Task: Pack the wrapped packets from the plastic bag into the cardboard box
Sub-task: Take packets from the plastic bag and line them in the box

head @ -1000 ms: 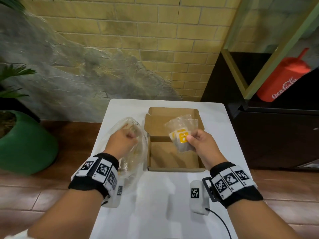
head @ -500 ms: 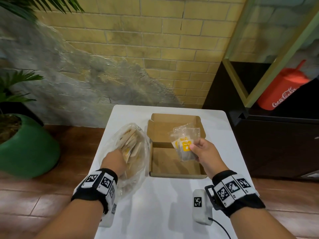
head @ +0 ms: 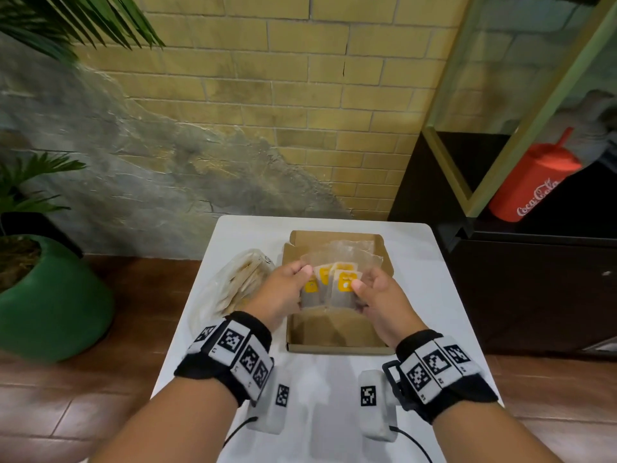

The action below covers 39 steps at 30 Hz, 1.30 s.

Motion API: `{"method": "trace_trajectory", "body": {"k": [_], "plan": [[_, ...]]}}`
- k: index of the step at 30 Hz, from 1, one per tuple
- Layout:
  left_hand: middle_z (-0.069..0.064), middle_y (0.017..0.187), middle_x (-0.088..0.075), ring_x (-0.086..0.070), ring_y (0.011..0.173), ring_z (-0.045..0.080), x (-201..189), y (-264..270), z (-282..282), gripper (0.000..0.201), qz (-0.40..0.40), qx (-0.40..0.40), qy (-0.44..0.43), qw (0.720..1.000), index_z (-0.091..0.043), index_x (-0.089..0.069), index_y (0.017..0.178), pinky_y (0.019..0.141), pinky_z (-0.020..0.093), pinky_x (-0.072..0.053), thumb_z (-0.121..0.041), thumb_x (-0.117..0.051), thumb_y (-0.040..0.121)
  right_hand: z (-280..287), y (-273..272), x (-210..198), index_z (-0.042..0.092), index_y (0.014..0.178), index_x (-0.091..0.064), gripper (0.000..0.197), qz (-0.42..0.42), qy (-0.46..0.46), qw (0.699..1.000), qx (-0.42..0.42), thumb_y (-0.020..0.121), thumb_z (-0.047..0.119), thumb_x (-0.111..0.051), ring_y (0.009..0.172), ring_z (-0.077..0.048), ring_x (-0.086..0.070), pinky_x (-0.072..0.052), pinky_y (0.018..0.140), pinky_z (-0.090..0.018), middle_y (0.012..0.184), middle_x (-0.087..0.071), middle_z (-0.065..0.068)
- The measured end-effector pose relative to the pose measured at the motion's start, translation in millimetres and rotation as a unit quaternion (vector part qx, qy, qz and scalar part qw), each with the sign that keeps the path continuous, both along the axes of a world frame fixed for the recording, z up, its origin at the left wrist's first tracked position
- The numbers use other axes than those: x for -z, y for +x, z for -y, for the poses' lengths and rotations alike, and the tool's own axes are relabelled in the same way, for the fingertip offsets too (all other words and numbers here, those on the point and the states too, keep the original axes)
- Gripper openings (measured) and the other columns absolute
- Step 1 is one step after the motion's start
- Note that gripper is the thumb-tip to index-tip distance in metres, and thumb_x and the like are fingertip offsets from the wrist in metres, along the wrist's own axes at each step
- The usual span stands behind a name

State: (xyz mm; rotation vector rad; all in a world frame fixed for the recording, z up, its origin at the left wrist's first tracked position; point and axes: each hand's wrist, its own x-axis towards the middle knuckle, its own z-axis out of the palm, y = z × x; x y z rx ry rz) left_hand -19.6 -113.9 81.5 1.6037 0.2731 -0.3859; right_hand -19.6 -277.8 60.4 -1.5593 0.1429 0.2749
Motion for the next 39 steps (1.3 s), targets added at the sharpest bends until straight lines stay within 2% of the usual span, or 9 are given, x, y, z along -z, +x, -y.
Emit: {"method": "trace_trajectory", "body": {"k": [3,7,11,17,21,29,32,35,39], "plan": [[0.003,0.089,-0.067,-0.063,0.083,0.019,4,3,13,0.024,-0.034,0.005,-0.093,0.995,-0.02,-0.06,0.096,0.084,0.04,-0.051,-0.028,-0.039,0.1,-1,2,4,0.014,0.091,-0.048,0.016,-0.004,0.031,0.999,0.027,0.096,0.001,-0.04,0.065,-0.008,-0.05,-0.043,0.06,-0.022,0.08,-0.057,0.002],[0.001,0.073,-0.06,-0.057,0.054,0.006,15,9,23,0.014,0.004,0.025,-0.04,0.999,-0.014,-0.057,0.092,0.048,0.017,-0.046,-0.013,-0.044,0.098,0,4,14,0.008,0.096,-0.047,0.009,-0.019,0.019,0.999,0.033,0.096,0.001,-0.042,0.064,-0.01,-0.051,-0.043,0.054,-0.02,0.082,-0.058,-0.001],[0.008,0.087,-0.062,-0.058,0.079,0.022,31,18,23,0.013,0.012,-0.014,-0.012,1.0,-0.008,-0.059,0.095,0.071,0.03,-0.048,-0.012,-0.048,0.096,15,8,27,0.012,0.085,-0.048,0.011,-0.03,-0.025,0.998,0.05,0.093,0.004,-0.048,0.081,-0.019,-0.057,-0.05,0.073,-0.037,0.096,-0.06,-0.012],[-0.008,0.092,-0.062,-0.057,0.093,0.013,60,23,22,0.031,-0.01,-0.024,0.041,0.999,-0.021,-0.064,0.081,0.088,0.03,-0.044,0.002,-0.047,0.093,40,8,42,0.011,0.086,-0.052,0.012,-0.027,-0.078,0.997,0.012,0.087,-0.001,-0.053,0.092,-0.025,-0.064,-0.05,0.083,-0.038,0.1,-0.067,-0.015],[-0.001,0.084,-0.061,-0.054,0.083,0.014,87,19,30,0.033,-0.04,0.005,0.057,0.998,-0.015,-0.058,0.077,0.072,0.019,-0.043,0.012,-0.044,0.089,40,5,68,0.014,0.077,-0.051,0.02,-0.054,-0.124,0.99,-0.035,0.079,-0.005,-0.054,0.091,-0.026,-0.056,-0.045,0.084,-0.034,0.086,-0.06,-0.008],[0.006,0.1,-0.066,-0.059,0.093,0.02,116,23,39,0.02,-0.072,0.041,0.208,0.975,-0.012,-0.063,0.106,0.086,0.027,-0.046,-0.008,-0.062,0.086,35,13,81,0.005,0.106,-0.061,0.02,-0.081,-0.301,0.943,-0.114,0.087,0.006,-0.056,0.1,-0.024,-0.058,-0.046,0.09,-0.031,0.105,-0.064,-0.009],[0.006,0.084,-0.065,-0.057,0.08,0.021,103,33,38,0.011,-0.014,0.031,0.225,0.974,-0.014,-0.064,0.09,0.074,0.029,-0.049,-0.005,-0.062,0.084,39,23,69,0.008,0.095,-0.062,0.01,-0.022,-0.32,0.942,-0.096,0.087,0.006,-0.056,0.091,-0.021,-0.057,-0.044,0.082,-0.028,0.093,-0.062,-0.005],[0.006,0.072,-0.057,-0.051,0.071,0.022,82,47,33,0.009,0.058,0.091,0.319,0.942,-0.009,-0.061,0.079,0.06,0.027,-0.04,-0.005,-0.056,0.084,45,37,52,0.014,0.087,-0.066,0.015,0.068,-0.366,0.922,-0.101,0.087,0.005,-0.054,0.089,-0.019,-0.056,-0.043,0.079,-0.026,0.091,-0.063,-0.002],[0.008,0.098,-0.063,-0.056,0.082,0.022,69,62,33,0.019,0.074,0.219,0.474,0.85,-0.008,-0.068,0.093,0.078,0.031,-0.05,-0.003,-0.051,0.086,48,51,45,0.018,0.103,-0.067,0.025,0.125,-0.512,0.814,-0.244,0.091,0.009,-0.048,0.097,-0.024,-0.057,-0.04,0.083,-0.028,0.103,-0.059,-0.001]]}}
